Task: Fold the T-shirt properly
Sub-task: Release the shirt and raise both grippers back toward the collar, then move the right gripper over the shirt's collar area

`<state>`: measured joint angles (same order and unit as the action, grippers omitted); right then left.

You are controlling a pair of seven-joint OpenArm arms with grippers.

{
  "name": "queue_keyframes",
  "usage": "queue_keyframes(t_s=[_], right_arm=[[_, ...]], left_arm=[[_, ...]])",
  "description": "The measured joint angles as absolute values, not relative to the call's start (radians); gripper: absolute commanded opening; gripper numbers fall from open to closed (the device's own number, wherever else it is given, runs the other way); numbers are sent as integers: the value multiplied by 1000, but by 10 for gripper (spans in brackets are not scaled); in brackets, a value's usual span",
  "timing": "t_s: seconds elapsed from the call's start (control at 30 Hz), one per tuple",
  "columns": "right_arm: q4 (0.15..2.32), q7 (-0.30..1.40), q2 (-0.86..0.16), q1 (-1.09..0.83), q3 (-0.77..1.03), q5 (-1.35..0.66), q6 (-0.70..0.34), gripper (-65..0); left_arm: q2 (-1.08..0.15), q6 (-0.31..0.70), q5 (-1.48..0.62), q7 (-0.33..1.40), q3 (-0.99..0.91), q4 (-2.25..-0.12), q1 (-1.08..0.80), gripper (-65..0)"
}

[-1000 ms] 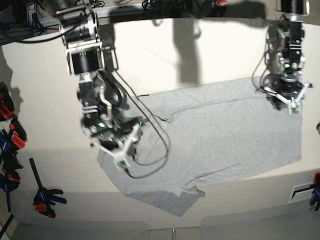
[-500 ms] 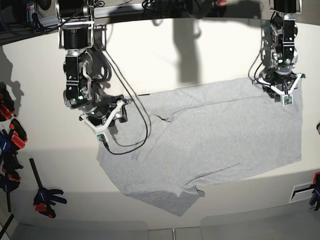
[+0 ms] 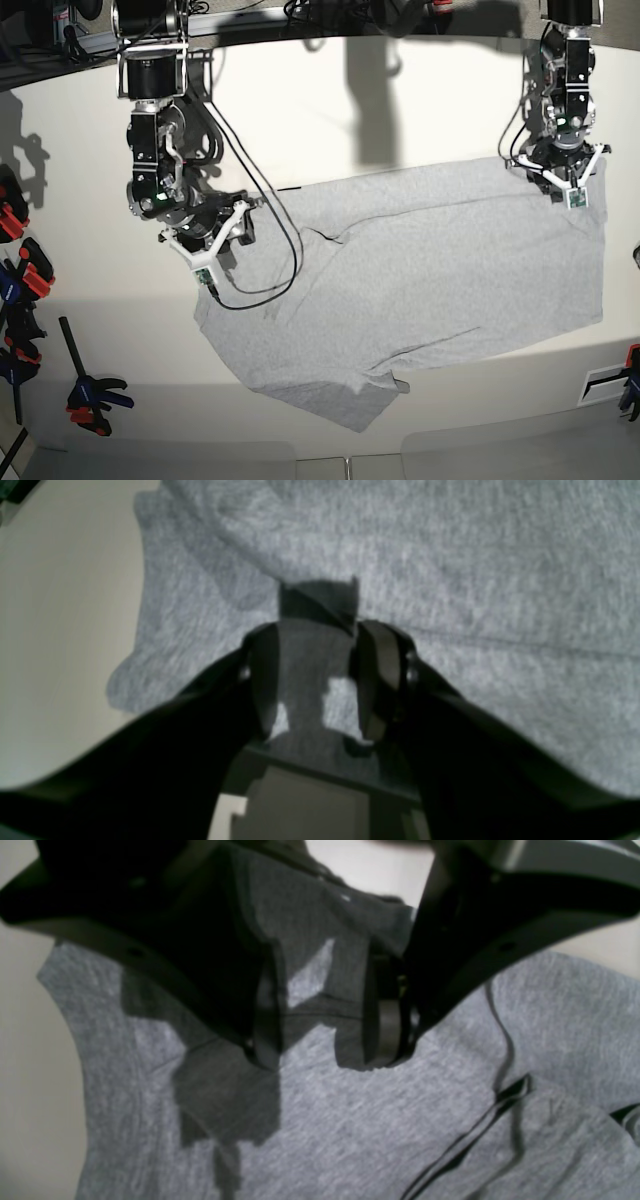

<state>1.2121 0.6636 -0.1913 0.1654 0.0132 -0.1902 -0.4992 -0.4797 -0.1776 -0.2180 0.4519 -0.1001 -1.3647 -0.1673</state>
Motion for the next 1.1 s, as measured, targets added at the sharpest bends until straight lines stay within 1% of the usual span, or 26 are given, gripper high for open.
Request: queue_keyframes(t_s=[0.17,0.27,0.37,0.5,0.53,0.7,0.87,1.1], right_arm=[[1270,665,-204,80,13,-184,-498,-386],[1335,650,-220,8,14,-185,-498,-386],[1407,654,-230,-62,15,-184,-496,-386],[1503,656,-230,-155,15,-181,-490,-386],[1523,663,-230,-172,15,-183,-490,-386],[1612,686,-230,-266,31,-181,-488,-386],[1676,689,-227,-363,112,-192,-491,-386],[1758,691,-228,-503,208,-201,-497,-386]], left_arm=[[-476,-178,-212,425,-116,-1398,-247,-420],[-431,-179,-213,385,-187,-1418,-303,-420],[-390,-171,-217,386,-266,-1443,-346,-420],[-377,-74,-245,400,-337,-1489,-412,-420],[-377,-65,-266,414,-346,-1501,-426,-420],[-377,-54,-284,439,-350,-1542,-477,-420],[-377,-52,-284,448,-350,-1601,-555,-420],[-374,-51,-284,498,-348,-1734,-699,-420]])
